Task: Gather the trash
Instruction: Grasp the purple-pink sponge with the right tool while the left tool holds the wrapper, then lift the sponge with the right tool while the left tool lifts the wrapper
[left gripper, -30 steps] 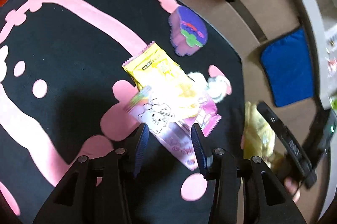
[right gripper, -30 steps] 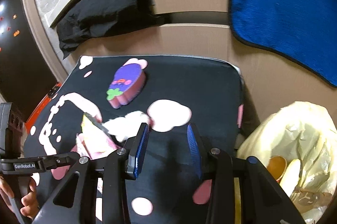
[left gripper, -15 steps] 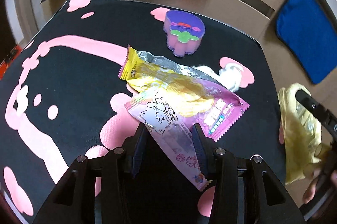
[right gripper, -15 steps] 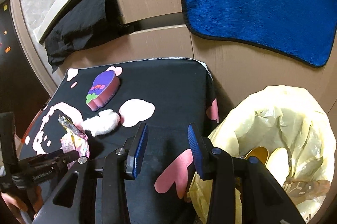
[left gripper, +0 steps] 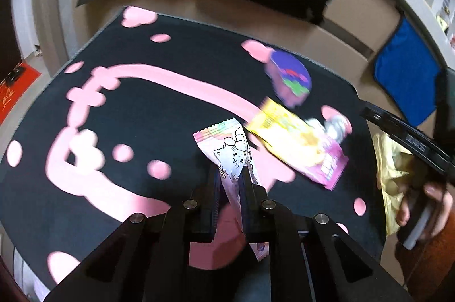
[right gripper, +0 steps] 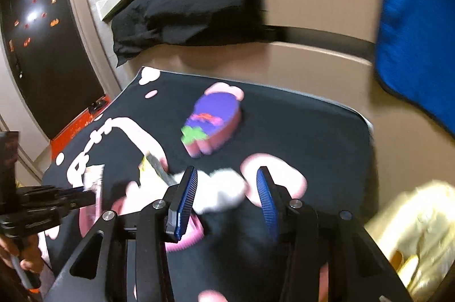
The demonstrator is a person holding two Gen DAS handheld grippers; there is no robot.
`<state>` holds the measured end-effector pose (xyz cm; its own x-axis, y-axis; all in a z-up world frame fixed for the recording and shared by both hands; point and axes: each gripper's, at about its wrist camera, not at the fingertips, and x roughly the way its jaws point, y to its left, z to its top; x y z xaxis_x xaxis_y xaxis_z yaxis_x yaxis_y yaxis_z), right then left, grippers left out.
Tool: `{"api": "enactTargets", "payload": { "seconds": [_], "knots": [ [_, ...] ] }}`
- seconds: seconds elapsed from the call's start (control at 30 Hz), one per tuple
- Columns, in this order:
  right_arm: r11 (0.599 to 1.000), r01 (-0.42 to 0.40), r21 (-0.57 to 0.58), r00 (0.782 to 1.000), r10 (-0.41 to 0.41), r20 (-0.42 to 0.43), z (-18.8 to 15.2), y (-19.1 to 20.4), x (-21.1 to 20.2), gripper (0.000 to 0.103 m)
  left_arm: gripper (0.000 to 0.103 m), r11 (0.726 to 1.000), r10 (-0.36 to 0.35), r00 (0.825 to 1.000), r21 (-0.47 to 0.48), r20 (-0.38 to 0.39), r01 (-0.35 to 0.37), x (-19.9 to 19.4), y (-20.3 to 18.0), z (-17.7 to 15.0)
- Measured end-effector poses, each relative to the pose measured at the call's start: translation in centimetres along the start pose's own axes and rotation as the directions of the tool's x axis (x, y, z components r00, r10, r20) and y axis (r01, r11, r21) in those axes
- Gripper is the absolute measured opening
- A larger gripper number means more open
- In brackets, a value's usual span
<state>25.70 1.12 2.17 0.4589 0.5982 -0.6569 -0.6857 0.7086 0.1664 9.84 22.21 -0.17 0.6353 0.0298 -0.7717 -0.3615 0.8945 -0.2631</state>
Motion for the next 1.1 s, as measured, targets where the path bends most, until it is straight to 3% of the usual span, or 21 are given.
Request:
{"api": "enactTargets", "payload": {
  "seconds": [0.2,0.4,0.53,0.63,0.73,0.9,0.93,1.1],
  "knots": [
    [0.989,0.017,0.146,1.0,-0.02,0.013,3.7,1.4,5.0,0.045,0.013,1.0,0.002,1.0,-0.009,0.008,-0.002,-0.6,3.5,1.3],
    [0.953,0.103,0.284,0.994,-0.088,-0.064,5.1,0.5,10.3,0.045,0.014,0.998,-0.048,0.999,-0.039,0.005,0.048,-0.1,6.3,1.5],
    [0.924,0.051,0.379,0.995,-0.015,-0.097,4.7,-0.7,12.1,0.055,0.014,0.995,-0.068,0.998,-0.072,0.003,0.068,0.5,7.9,1.4],
    [0.938,0.04,0.345,0.993,0.001,-0.117,4.9,0.7,13.3,0.061,0.014,0.992,-0.082,0.997,-0.095,0.009,0.082,0.8,9.0,1.4],
    [0.969,0.102,0.224,0.985,-0.067,-0.156,5.5,3.6,14.7,0.061,0.014,0.989,-0.094,0.995,-0.109,0.014,0.095,0.8,9.6,1.2],
    [0.978,0.103,0.183,0.988,-0.079,-0.132,5.8,5.4,15.0,0.037,0.014,0.988,-0.103,0.994,-0.114,0.023,0.105,0.5,10.1,0.9],
    [0.981,0.095,0.17,0.991,-0.076,-0.112,5.9,5.6,14.5,0.028,0.014,0.988,-0.102,0.994,-0.112,0.026,0.105,0.4,10.0,0.8],
    [0.995,0.07,0.07,0.997,-0.068,-0.025,6.9,7.0,10.4,0.028,0.014,0.991,-0.094,0.994,-0.091,0.047,0.098,-0.3,9.0,1.0]
  ]
}}
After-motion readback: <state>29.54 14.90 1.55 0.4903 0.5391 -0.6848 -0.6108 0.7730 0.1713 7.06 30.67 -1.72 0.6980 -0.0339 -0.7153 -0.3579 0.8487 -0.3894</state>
